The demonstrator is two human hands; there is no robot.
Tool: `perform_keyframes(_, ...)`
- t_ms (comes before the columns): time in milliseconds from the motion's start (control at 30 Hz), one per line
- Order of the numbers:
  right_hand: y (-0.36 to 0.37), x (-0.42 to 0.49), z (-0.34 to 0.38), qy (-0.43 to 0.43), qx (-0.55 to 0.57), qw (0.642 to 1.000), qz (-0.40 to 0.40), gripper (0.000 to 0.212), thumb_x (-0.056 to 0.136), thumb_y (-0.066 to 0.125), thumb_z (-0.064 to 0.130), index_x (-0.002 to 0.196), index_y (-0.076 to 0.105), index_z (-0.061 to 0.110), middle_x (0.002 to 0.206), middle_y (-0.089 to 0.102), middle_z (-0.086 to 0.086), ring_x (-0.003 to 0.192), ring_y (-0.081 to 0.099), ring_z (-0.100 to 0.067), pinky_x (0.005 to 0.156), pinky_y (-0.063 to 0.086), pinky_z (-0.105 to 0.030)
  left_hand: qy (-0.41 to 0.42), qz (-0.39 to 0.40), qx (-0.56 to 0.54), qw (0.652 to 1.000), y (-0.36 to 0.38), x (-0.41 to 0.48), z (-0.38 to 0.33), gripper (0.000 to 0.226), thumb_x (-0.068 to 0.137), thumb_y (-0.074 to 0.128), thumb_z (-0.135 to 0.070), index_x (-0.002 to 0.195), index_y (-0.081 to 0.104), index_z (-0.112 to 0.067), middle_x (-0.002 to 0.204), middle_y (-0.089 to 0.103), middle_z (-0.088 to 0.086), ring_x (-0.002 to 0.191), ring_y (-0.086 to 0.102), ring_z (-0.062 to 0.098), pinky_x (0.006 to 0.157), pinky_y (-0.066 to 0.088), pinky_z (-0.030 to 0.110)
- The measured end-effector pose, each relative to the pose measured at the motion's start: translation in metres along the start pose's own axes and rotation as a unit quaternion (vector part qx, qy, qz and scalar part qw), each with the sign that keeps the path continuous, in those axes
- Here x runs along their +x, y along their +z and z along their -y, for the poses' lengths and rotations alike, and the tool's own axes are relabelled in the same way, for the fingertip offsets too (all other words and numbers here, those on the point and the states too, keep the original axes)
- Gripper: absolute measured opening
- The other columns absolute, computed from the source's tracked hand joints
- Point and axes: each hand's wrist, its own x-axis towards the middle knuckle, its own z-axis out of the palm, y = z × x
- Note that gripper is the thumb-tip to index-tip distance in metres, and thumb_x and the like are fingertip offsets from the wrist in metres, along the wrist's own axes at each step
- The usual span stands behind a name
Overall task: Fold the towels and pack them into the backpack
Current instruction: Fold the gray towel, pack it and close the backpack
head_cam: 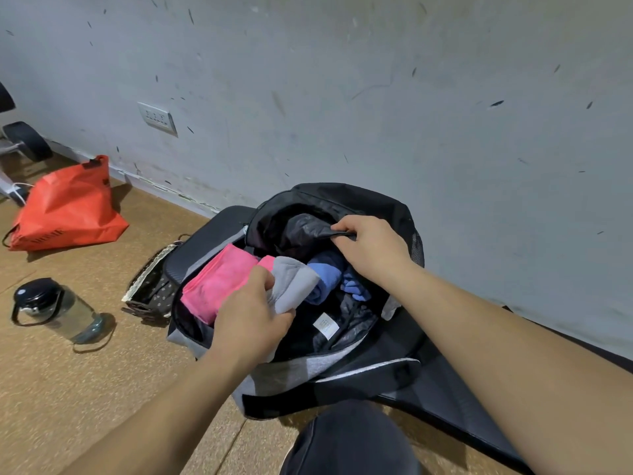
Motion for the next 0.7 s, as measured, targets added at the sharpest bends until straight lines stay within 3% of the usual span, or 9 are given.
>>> perform_keyframes(100, 0.002, 0.004, -0.001, 0.001, 0.006, 1.0, 0.0, 0.022, 0.096, 0.062, 0.039, 0.114, 0.073, 0.042, 0.105, 0.073, 0.017, 0.096, 0.067, -0.012, 0.086, 0.057, -0.037, 0.119, -0.003, 0.046, 0.992, -0.004, -0.015, -0.01, 0.043, 0.08, 0.078, -0.038, 0.102, 0.042, -0.035, 0.081, 0.059, -0.011, 0.069, 0.058, 0.018, 0.056, 0.042, 0.035)
perform_keyframes(200, 0.004, 0.006, -0.002, 0.001, 0.015, 1.0, -0.001, 0.021, 0.095, 0.064, 0.04, 0.114, 0.074, 0.042, 0.106, 0.074, 0.018, 0.096, 0.068, -0.011, 0.087, 0.057, -0.037, 0.298, -0.033, 0.182, 0.936, 0.009, -0.018, -0.016, 0.052, 0.06, 0.086, -0.018, 0.101, 0.056, -0.027, 0.075, 0.062, -0.008, 0.058, 0.061, 0.023, 0.044, 0.038, 0.031)
perform_keyframes(300, 0.005, 0.005, -0.001, -0.001, 0.012, 1.0, -0.005, 0.022, 0.095, 0.064, 0.041, 0.114, 0.074, 0.042, 0.104, 0.074, 0.018, 0.093, 0.068, -0.01, 0.085, 0.058, -0.036, 0.348, -0.048, 0.303, 0.886, 0.03, -0.011, -0.019, 0.042, 0.057, 0.072, -0.004, 0.096, 0.062, -0.016, 0.085, 0.067, 0.005, 0.069, 0.065, 0.031, 0.053, 0.037, 0.034)
perform_keyframes(400, 0.003, 0.002, -0.001, -0.003, 0.009, 1.0, -0.003, 0.024, 0.095, 0.064, 0.041, 0.117, 0.074, 0.042, 0.105, 0.075, 0.017, 0.095, 0.068, -0.011, 0.086, 0.058, -0.036, 0.353, 0.018, 0.346, 0.869, 0.049, -0.021, -0.016, 0.032, 0.066, 0.072, -0.018, 0.097, 0.065, -0.015, 0.112, 0.07, 0.013, 0.09, 0.066, 0.033, 0.065, 0.047, 0.042)
perform_keyframes(467, 0.003, 0.001, -0.003, -0.01, 0.005, 1.0, 0.003, 0.026, 0.096, 0.064, 0.041, 0.119, 0.073, 0.041, 0.112, 0.075, 0.017, 0.101, 0.068, -0.012, 0.088, 0.057, -0.036, 0.345, 0.091, 0.316, 0.879, 0.048, -0.034, -0.014, 0.036, 0.061, 0.076, -0.025, 0.095, 0.067, -0.02, 0.113, 0.066, 0.005, 0.091, 0.062, 0.029, 0.067, 0.047, 0.041)
perform_keyframes(567, 0.004, 0.002, -0.003, -0.014, 0.012, 1.0, 0.006, 0.026, 0.095, 0.064, 0.04, 0.119, 0.074, 0.041, 0.115, 0.074, 0.018, 0.104, 0.068, -0.012, 0.089, 0.057, -0.037, 0.291, 0.139, 0.181, 0.929, 0.029, -0.037, -0.018, 0.014, 0.089, 0.052, -0.032, 0.094, 0.064, -0.025, 0.107, 0.063, -0.004, 0.093, 0.062, 0.026, 0.071, 0.05, 0.044)
perform_keyframes(633, 0.005, 0.005, -0.003, -0.011, 0.021, 1.0, 0.002, 0.025, 0.094, 0.064, 0.041, 0.116, 0.074, 0.041, 0.112, 0.074, 0.019, 0.103, 0.068, -0.011, 0.09, 0.057, -0.037, 0.212, 0.116, 0.09, 0.966, 0.02, -0.017, -0.027, 0.02, 0.1, 0.043, -0.033, 0.105, 0.059, -0.021, 0.106, 0.061, 0.0, 0.092, 0.062, 0.03, 0.075, 0.051, 0.048)
perform_keyframes(700, 0.004, 0.007, -0.004, -0.009, 0.025, 1.0, 0.0, 0.024, 0.092, 0.065, 0.043, 0.114, 0.075, 0.042, 0.108, 0.074, 0.019, 0.102, 0.067, -0.01, 0.089, 0.057, -0.038, 0.165, 0.083, 0.06, 0.981, 0.02, 0.012, -0.034, 0.022, 0.102, 0.052, -0.035, 0.12, 0.056, -0.021, 0.115, 0.057, 0.001, 0.095, 0.062, 0.03, 0.077, 0.053, 0.047)
